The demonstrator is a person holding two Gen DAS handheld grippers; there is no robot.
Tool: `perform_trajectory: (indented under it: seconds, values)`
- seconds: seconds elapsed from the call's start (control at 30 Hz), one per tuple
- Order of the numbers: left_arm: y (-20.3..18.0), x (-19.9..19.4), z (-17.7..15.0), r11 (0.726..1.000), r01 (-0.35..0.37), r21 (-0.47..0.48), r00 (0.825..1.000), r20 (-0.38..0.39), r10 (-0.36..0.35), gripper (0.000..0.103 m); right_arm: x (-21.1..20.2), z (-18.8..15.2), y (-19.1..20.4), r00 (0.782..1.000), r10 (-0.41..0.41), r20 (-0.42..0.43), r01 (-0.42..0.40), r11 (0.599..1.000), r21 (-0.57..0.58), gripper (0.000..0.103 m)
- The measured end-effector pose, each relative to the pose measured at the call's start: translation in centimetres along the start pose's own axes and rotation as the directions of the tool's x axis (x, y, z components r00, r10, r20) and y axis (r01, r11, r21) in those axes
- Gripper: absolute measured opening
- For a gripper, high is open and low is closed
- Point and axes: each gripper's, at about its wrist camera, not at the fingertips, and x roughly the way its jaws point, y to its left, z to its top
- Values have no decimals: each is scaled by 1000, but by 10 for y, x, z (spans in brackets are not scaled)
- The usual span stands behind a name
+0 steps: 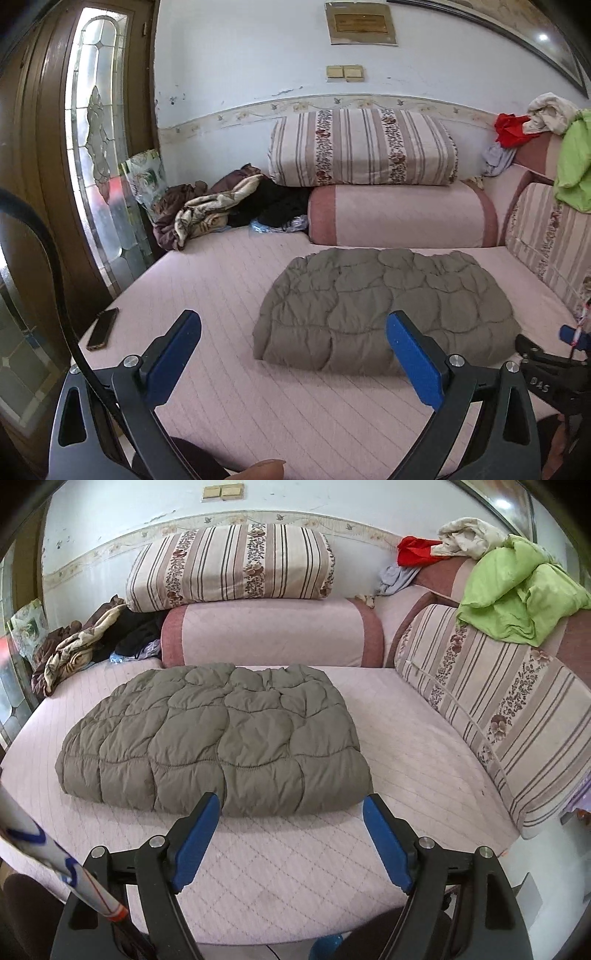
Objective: Fold large clothes
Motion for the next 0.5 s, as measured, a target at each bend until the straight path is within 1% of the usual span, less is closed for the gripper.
perform_trajectory:
  seconds: [0.13, 0.3, 0.5]
  values:
    - [0, -8, -6, 1000, 22, 3, 1000, -20, -22, 100, -8, -9, 1, 1000, 1, -2, -1, 1000, -2, 84]
    - [-1, -12, -12, 1000, 27, 13, 999, -40, -27, 100, -15, -17, 5, 1000, -9, 2, 9, 1000, -15, 84]
    - [-1, -5, -20, 999, 48, 3, 994, -103, -47, 100, -20, -24, 10, 1000, -20, 7, 20, 999, -31, 84]
